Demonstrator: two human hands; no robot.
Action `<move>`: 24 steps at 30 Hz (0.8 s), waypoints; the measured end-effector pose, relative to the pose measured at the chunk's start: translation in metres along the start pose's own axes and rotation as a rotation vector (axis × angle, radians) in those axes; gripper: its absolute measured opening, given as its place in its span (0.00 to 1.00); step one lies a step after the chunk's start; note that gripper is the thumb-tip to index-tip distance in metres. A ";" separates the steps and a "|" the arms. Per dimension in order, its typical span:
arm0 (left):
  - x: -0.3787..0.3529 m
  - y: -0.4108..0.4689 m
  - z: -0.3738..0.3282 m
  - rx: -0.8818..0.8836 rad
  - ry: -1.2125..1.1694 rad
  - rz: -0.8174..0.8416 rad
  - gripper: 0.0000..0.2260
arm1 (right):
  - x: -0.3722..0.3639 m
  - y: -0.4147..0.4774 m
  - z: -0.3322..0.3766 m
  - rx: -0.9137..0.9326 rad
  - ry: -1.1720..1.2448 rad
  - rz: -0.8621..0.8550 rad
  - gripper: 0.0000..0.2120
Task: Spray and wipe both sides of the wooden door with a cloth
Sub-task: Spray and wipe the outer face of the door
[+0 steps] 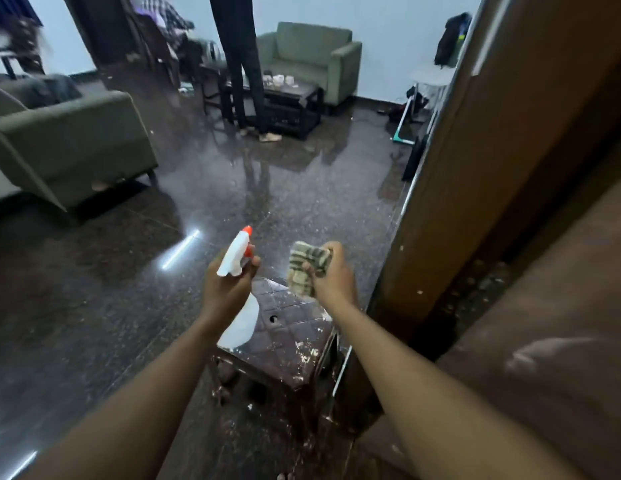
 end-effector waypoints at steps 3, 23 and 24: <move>0.013 -0.026 -0.031 -0.078 0.063 -0.046 0.11 | 0.042 -0.027 0.032 0.117 0.034 -0.048 0.18; -0.059 -0.234 -0.275 -0.487 -0.054 -0.020 0.20 | 0.389 -0.199 0.062 0.636 0.277 -0.700 0.18; -0.068 -0.244 -0.292 -0.499 -0.082 -0.028 0.20 | 0.413 -0.204 0.062 0.642 0.272 -0.752 0.18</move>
Point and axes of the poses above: each hand's wrist, its own y-axis towards the middle knuckle, its own x-axis out of the back of the hand, z = x × y, the point moved 1 cm from there along y, towards the middle knuckle, and after that the axes turned 3 degrees about -z, right-handed, at the moved point
